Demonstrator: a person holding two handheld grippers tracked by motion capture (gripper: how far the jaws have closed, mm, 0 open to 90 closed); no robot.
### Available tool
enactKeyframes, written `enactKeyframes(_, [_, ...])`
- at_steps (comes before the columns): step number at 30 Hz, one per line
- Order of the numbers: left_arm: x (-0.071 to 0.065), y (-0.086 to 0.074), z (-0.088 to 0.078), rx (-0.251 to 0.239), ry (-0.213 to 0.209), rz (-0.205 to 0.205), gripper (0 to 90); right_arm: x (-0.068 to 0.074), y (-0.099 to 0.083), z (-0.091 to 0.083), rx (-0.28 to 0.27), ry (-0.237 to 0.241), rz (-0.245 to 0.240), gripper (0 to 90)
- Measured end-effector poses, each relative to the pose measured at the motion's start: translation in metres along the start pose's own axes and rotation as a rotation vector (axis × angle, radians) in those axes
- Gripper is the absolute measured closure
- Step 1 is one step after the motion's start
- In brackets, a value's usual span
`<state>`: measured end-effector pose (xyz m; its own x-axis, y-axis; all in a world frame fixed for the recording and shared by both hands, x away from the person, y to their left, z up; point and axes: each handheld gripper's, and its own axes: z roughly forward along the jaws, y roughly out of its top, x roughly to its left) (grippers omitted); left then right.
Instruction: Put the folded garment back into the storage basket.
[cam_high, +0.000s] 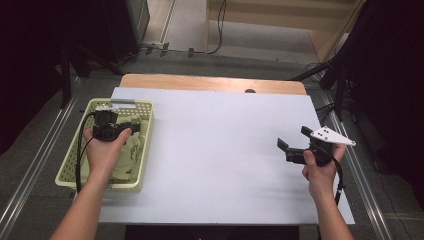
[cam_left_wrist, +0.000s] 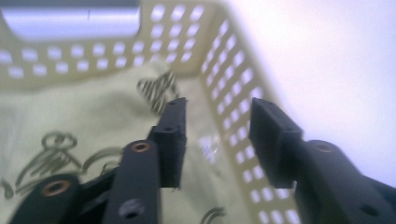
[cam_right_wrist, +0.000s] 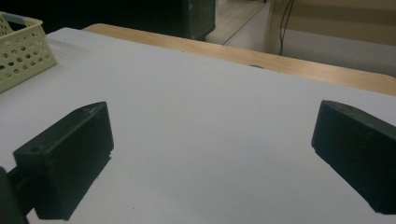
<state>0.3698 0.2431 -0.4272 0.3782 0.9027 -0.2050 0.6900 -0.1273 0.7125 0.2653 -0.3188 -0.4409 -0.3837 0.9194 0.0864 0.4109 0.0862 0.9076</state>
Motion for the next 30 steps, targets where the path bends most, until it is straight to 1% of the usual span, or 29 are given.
enactKeyframes(1, [-0.003,0.000,-0.003,-0.027,-0.013,-0.002,53.1,0.000,0.000,0.000,0.000,0.000,0.000,0.0])
enactKeyframes(2, [-0.006,0.000,-0.006,-0.053,-0.025,0.002,43.7,-0.001,-0.002,-0.003,-0.007,-0.003,-0.004,0.0])
enactKeyframes(3, [-0.011,0.000,-0.010,-0.084,-0.046,0.014,39.9,-0.001,-0.002,-0.004,-0.006,-0.005,-0.007,0.0])
enactKeyframes(5, [-0.017,0.000,-0.014,-0.120,-0.074,0.028,32.0,-0.002,-0.004,-0.007,-0.008,-0.008,-0.009,0.0])
enactKeyframes(6, [-0.017,0.000,-0.014,-0.120,-0.074,0.028,27.9,-0.002,-0.004,-0.007,-0.008,-0.008,-0.009,0.0])
enactKeyframes(7, [-0.024,0.000,-0.019,-0.155,-0.103,0.043,24.2,-0.003,-0.006,-0.009,-0.009,-0.007,-0.006,0.0])
enactKeyframes(8, [-0.024,0.000,-0.019,-0.155,-0.103,0.043,20.9,-0.004,-0.006,-0.010,-0.010,-0.006,-0.005,0.0])
enactKeyframes(9, [-0.030,0.000,-0.023,-0.180,-0.128,0.064,16.5,-0.004,-0.007,-0.011,-0.010,-0.009,0.000,0.0])
enactKeyframes(10, [-0.030,0.000,-0.023,-0.180,-0.128,0.064,12.8,-0.005,-0.008,-0.012,-0.009,-0.008,-0.006,0.0])
enactKeyframes(11, [-0.037,-0.001,-0.025,-0.202,-0.153,0.095,11.7,-0.005,-0.009,-0.013,-0.011,-0.009,-0.002,0.0])
enactKeyframes(12, [-0.037,-0.001,-0.025,-0.202,-0.153,0.095,11.2,-0.006,-0.010,-0.014,-0.012,-0.009,-0.001,0.0])
enactKeyframes(13, [-0.044,-0.002,-0.027,-0.212,-0.182,0.115,8.1,-0.006,-0.010,-0.015,-0.013,-0.008,0.002,0.0])
enactKeyframes(14, [-0.044,-0.002,-0.027,-0.212,-0.182,0.115,5.9,-0.007,-0.011,-0.016,-0.017,-0.009,0.004,0.0])
enactKeyframes(15, [-0.051,-0.004,-0.031,-0.244,-0.193,0.140,5.2,-0.007,-0.012,-0.017,-0.018,-0.011,0.005,0.0])
enactKeyframes(16, [-0.054,-0.005,-0.032,-0.251,-0.193,0.144,5.2,-0.007,-0.013,-0.018,-0.022,-0.011,0.009,0.0])
enactKeyframes(17, [-0.054,-0.005,-0.032,-0.251,-0.193,0.144,5.2,-0.007,-0.013,-0.018,-0.022,-0.011,0.009,0.0])
enactKeyframes(18, [-0.057,-0.007,-0.033,-0.260,-0.186,0.147,3.0,-0.008,-0.015,-0.020,-0.023,-0.009,0.011,0.0])
enactKeyframes(19, [-0.061,-0.008,-0.034,-0.268,-0.195,0.151,3.0,-0.008,-0.015,-0.020,-0.023,-0.009,0.011,0.0])
enactKeyframes(20, [-0.064,-0.010,-0.035,-0.273,-0.204,0.160,0.0,-0.008,-0.016,-0.021,-0.024,-0.009,0.015,0.0])
enactKeyframes(22, [-0.070,-0.013,-0.035,-0.278,-0.226,0.168,0.0,-0.010,-0.019,-0.023,-0.019,-0.011,0.010,0.0])
enactKeyframes(23, [-0.076,-0.017,-0.036,-0.287,-0.230,0.179,0.0,-0.010,-0.019,-0.024,-0.017,-0.015,0.016,0.0])
enactKeyframes(24, [-0.076,-0.017,-0.036,-0.287,-0.230,0.179,0.0,-0.011,-0.020,-0.025,-0.018,-0.014,0.025,0.0])
enactKeyframes(25, [-0.082,-0.020,-0.036,-0.291,-0.239,0.188,0.0,-0.012,-0.021,-0.027,-0.019,-0.015,0.026,0.0])
enactKeyframes(26, [-0.082,-0.020,-0.036,-0.291,-0.239,0.188,0.0,-0.012,-0.022,-0.028,-0.021,-0.014,0.028,0.0])
enactKeyframes(28, [-0.088,-0.024,-0.038,-0.299,-0.241,0.202,0.0,-0.013,-0.024,-0.030,-0.018,-0.016,0.033,0.0])
enactKeyframes(29, [-0.091,-0.027,-0.038,-0.303,-0.227,0.213,0.0,-0.013,-0.024,-0.030,-0.020,-0.015,0.032,0.0])
enactKeyframes(30, [-0.094,-0.029,-0.040,-0.303,-0.221,0.223,0.0,-0.013,-0.026,-0.032,-0.018,-0.015,0.036,0.0])
